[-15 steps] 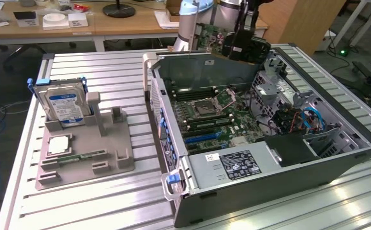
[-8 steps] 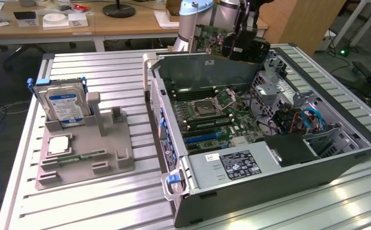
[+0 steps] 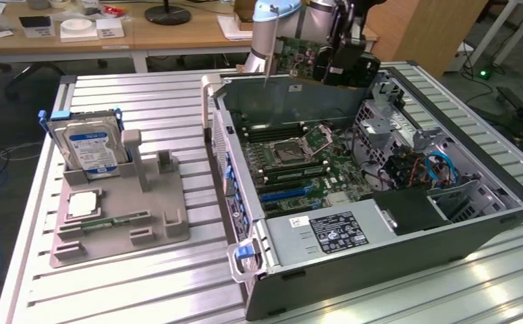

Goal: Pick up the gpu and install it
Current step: 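Insert the gpu into the slot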

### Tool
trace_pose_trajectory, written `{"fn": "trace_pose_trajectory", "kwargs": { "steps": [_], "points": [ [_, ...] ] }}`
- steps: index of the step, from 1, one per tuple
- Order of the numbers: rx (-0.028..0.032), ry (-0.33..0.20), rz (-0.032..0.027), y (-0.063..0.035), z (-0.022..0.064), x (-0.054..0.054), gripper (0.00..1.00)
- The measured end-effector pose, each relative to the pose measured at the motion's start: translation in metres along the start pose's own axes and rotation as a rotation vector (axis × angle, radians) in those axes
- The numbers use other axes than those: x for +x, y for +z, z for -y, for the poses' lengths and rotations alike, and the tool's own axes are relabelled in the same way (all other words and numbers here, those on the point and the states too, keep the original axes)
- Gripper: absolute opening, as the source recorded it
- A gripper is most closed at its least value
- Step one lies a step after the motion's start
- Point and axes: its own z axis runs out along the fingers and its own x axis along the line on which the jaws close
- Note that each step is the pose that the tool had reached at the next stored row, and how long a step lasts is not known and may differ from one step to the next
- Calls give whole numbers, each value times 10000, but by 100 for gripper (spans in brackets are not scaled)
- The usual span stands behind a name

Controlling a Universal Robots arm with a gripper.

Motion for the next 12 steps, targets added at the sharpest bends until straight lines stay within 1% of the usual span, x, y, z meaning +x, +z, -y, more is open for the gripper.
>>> {"fn": "trace_pose_trajectory", "kwargs": {
  "steps": [7, 12],
  "points": [
    [-31, -624, -2, 0, 0, 1, 28],
    [-59, -1202, -4, 1, 1, 1, 28]
  ]
}}
